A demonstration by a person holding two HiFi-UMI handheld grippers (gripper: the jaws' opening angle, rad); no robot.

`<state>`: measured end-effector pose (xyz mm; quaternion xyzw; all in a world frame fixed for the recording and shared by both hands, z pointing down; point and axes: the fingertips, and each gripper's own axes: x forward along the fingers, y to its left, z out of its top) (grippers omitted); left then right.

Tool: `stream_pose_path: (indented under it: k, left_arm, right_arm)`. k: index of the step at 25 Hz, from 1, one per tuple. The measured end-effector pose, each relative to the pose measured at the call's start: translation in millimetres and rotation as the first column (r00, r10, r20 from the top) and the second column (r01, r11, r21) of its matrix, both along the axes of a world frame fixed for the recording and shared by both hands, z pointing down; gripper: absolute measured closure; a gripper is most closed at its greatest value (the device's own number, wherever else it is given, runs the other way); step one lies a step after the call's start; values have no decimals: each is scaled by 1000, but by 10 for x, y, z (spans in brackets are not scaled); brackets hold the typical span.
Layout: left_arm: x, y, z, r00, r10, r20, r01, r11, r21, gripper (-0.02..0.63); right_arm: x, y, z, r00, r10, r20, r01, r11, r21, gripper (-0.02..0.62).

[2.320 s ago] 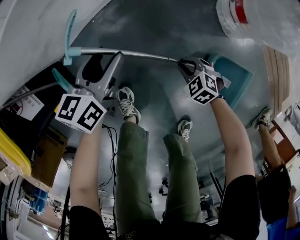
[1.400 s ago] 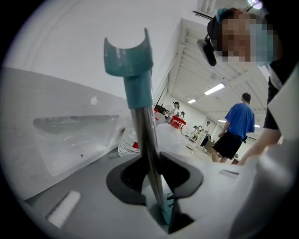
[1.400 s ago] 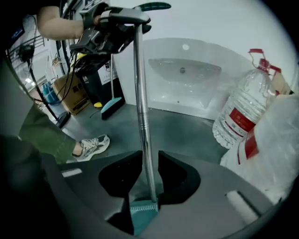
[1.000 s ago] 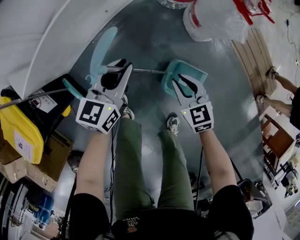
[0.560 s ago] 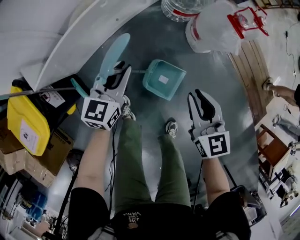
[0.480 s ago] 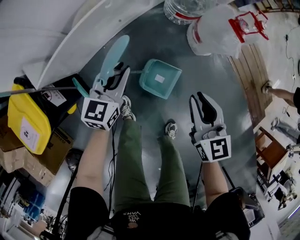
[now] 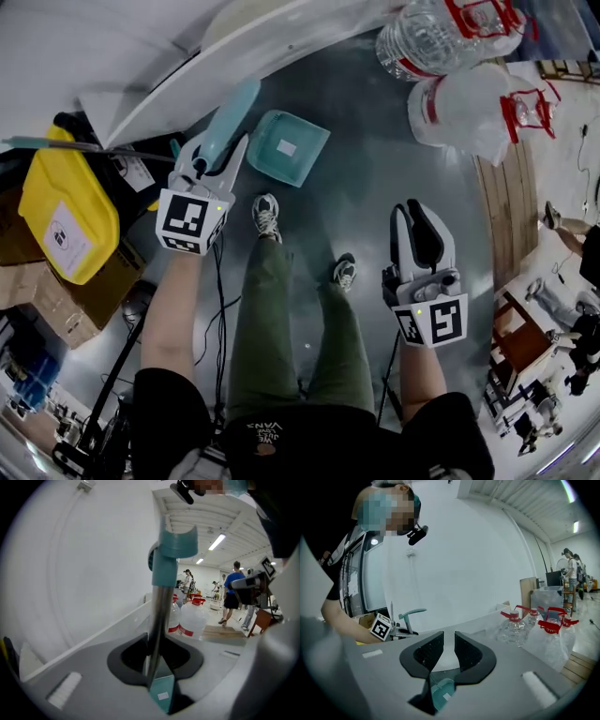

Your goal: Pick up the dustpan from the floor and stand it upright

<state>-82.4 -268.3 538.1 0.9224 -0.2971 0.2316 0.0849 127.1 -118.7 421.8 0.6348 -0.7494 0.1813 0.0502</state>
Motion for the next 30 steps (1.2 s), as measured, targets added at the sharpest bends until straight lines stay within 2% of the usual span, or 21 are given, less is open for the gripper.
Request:
stream_pose_path:
  k: [6,16,21,25,30]
  left_arm:
    - [-540,-257,-8,999,7,39,-7,1000,13,472]
    - [-1238,-491,-34,994,51,100,-53,998,15,472]
    - [-1488,-592,-30,989,55,141,-58,998,16,472]
    - [-1647,-700,-49,990,23,142,-29,999,39,472]
    - [-1639,-713,-50,991,5,137,-16,997,79,471]
  right_arm:
    - [-514,-360,31,996,-84,-4,84,996,0,529]
    - [-1179,-841,-19,981,-191,39,190,982,20,531]
    - [-1345,-984,-25,975,-216,56,215,976,24,545]
    - [-1474,-1062,-18,966,-251,59,249,968,32,545]
    - [-1571,-1036,-17,959,-277,67,275,961,31,545]
